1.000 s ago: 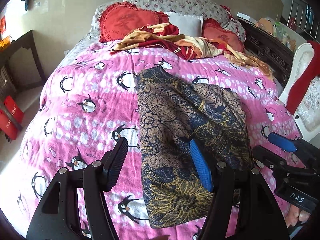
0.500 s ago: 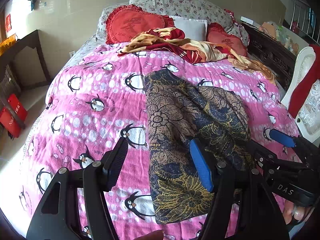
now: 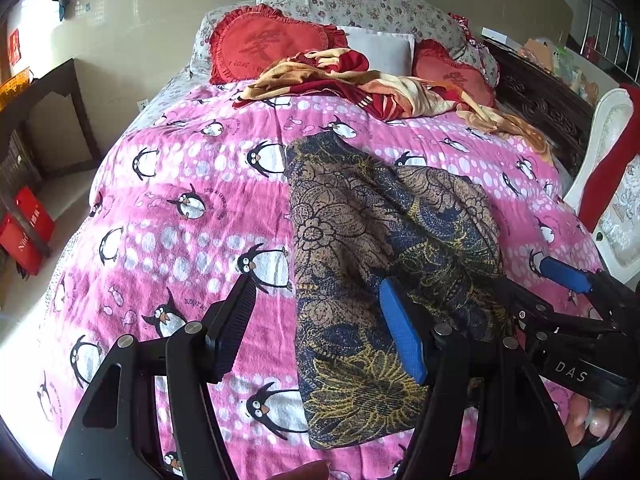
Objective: Fold small clothes
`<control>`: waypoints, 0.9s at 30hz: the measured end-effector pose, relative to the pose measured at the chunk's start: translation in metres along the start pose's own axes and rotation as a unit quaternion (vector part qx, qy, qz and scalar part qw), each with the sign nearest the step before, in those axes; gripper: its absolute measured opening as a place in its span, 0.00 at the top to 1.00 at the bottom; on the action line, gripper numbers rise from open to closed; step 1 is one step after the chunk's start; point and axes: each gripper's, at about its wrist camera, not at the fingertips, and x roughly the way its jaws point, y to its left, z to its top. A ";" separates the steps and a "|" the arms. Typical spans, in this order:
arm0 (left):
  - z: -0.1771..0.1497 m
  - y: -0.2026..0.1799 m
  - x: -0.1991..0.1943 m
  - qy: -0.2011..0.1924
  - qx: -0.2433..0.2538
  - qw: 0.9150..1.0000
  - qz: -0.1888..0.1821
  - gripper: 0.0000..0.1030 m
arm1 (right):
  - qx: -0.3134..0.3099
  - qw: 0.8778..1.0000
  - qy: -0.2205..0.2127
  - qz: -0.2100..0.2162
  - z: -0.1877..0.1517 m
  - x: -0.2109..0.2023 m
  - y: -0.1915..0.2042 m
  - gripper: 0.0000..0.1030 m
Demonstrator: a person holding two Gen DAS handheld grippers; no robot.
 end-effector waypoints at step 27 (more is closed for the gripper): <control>-0.001 0.007 0.013 0.014 -0.007 1.000 0.002 0.37 | 0.000 1.000 0.020 0.000 0.001 0.016 0.006 0.23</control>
